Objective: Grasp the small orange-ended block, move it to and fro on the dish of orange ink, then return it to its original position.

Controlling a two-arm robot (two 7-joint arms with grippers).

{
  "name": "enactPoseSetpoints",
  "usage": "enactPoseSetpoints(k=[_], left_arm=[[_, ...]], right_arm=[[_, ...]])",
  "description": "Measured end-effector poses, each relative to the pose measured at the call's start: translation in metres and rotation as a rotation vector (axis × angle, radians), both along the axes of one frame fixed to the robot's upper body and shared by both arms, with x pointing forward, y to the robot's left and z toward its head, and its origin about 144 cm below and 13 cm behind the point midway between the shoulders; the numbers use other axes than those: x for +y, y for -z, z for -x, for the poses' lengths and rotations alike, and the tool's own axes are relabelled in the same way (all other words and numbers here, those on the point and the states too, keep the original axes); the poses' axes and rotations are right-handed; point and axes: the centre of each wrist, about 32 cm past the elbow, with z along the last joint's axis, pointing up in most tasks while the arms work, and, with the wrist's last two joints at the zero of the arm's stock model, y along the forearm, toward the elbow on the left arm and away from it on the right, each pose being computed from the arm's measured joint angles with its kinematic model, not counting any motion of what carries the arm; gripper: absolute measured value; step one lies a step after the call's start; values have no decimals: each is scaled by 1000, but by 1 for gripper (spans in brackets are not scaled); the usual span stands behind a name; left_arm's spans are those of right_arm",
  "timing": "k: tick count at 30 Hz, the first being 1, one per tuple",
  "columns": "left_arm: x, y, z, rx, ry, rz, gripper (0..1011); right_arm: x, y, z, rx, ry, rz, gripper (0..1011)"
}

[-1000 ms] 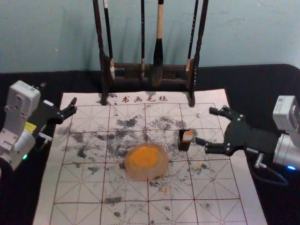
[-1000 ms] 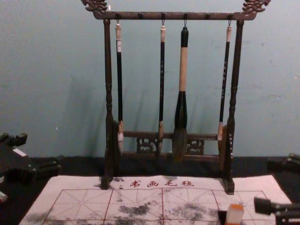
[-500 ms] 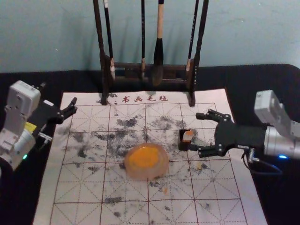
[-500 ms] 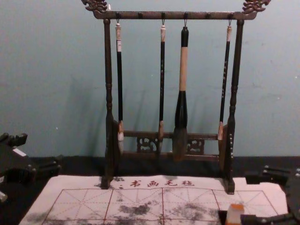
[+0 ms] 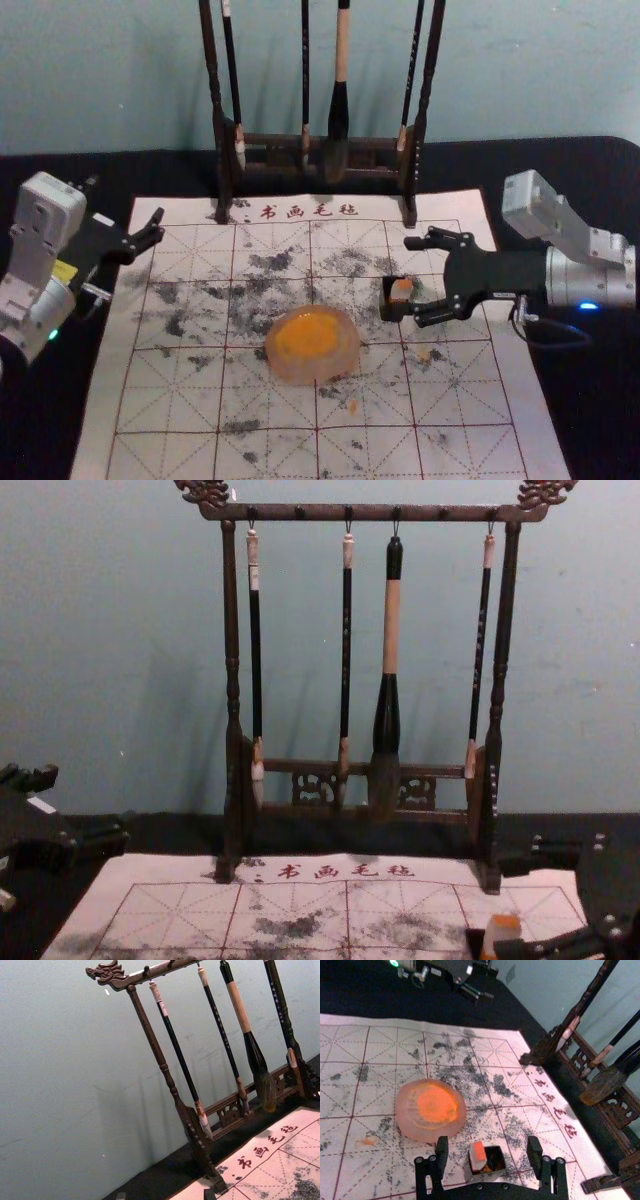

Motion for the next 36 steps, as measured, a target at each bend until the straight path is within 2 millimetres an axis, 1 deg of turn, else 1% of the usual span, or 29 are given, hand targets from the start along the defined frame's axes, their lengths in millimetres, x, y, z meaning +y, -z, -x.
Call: enactPoseSetpoints(k=[10, 15, 22, 36], left_arm=[[0, 0, 0, 0, 0, 0, 1001], [0, 0, 0, 0, 0, 0, 1001], [0, 0, 0, 0, 0, 0, 1001], [0, 0, 0, 0, 0, 0, 1001]], right_arm=[[5, -4, -18, 63, -5, 49, 1000], [7, -4, -22, 86, -12, 51, 1000], [9, -5, -25, 96, -29, 60, 1000], [10, -7, -25, 91, -43, 76, 1000]])
